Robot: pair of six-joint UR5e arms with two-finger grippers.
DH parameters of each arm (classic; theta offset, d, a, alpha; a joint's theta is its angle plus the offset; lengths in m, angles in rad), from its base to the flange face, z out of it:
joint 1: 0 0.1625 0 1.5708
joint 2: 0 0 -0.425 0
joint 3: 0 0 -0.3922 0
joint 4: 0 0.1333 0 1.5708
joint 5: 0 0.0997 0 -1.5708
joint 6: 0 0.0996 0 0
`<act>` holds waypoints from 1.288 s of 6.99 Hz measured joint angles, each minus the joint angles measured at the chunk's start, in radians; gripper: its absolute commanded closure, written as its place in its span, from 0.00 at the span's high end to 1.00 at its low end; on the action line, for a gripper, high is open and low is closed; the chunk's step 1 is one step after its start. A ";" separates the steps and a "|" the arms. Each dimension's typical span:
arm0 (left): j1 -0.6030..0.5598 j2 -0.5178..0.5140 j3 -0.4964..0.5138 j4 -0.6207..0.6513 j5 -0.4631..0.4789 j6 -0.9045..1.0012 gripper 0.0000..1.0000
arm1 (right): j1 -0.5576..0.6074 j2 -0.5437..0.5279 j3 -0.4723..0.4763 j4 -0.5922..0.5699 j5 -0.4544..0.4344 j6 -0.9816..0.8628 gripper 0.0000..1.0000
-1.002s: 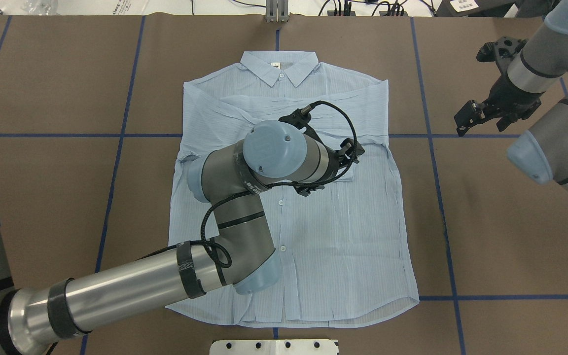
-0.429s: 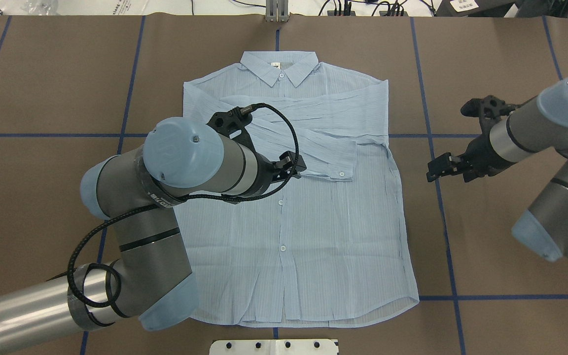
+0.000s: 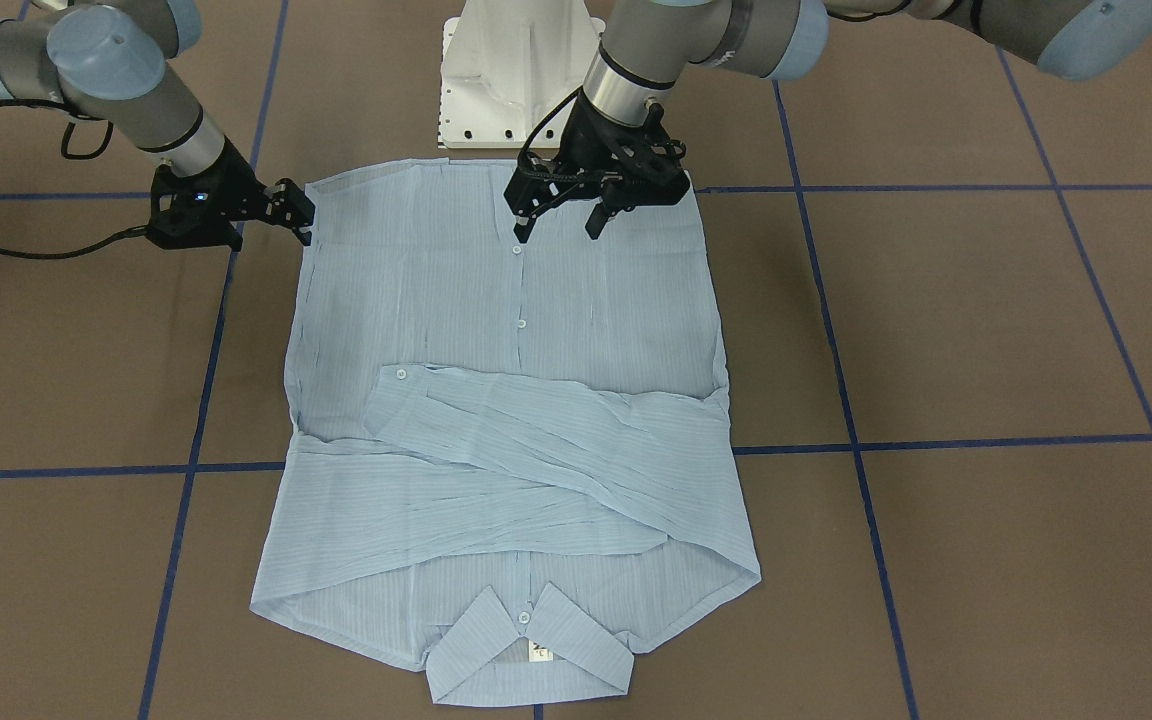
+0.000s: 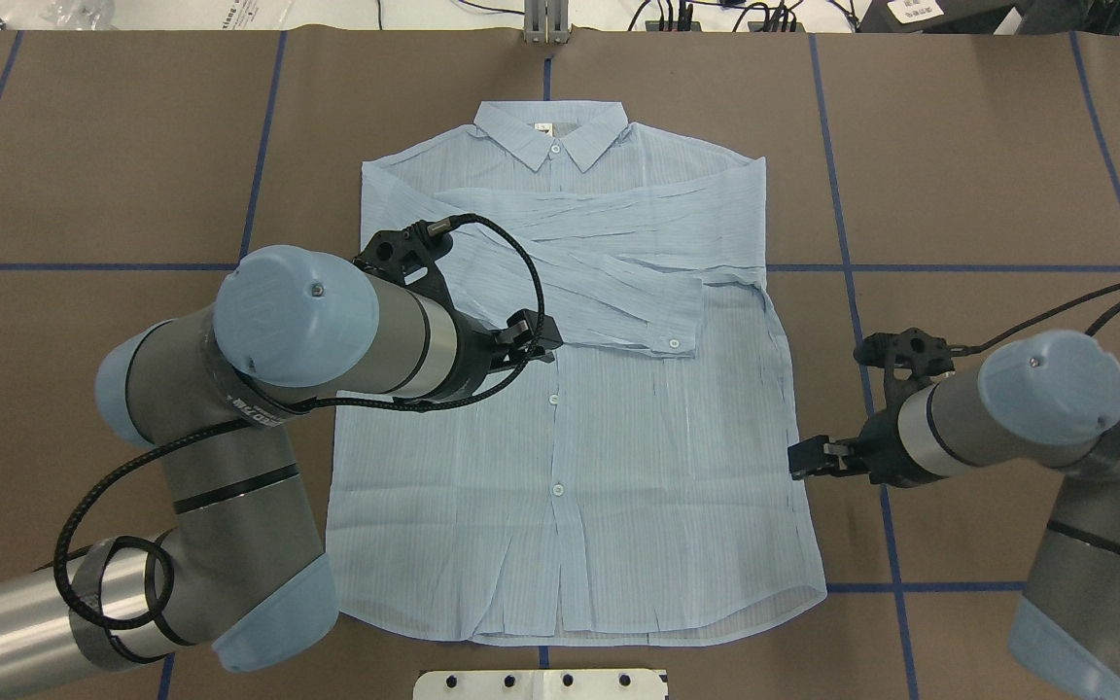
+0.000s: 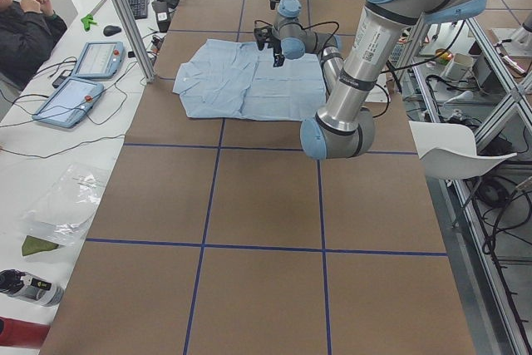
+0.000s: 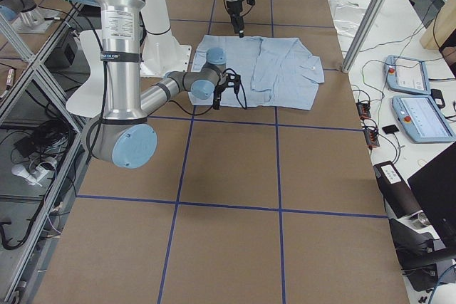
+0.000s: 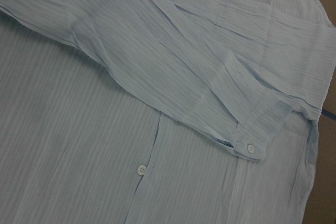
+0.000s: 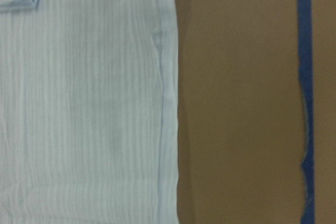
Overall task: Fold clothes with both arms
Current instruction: 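Move the right gripper to its nearest hem corner while the left presses the sleeve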
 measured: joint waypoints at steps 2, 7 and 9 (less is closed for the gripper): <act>-0.001 0.019 -0.016 0.000 0.000 0.001 0.99 | -0.095 -0.003 0.012 0.000 -0.044 0.063 0.96; -0.001 0.028 -0.023 0.000 0.001 0.001 0.99 | -0.139 -0.018 0.007 -0.014 -0.036 0.074 0.81; -0.001 0.030 -0.028 -0.001 0.001 0.000 0.98 | -0.144 -0.018 0.002 -0.017 -0.026 0.074 0.67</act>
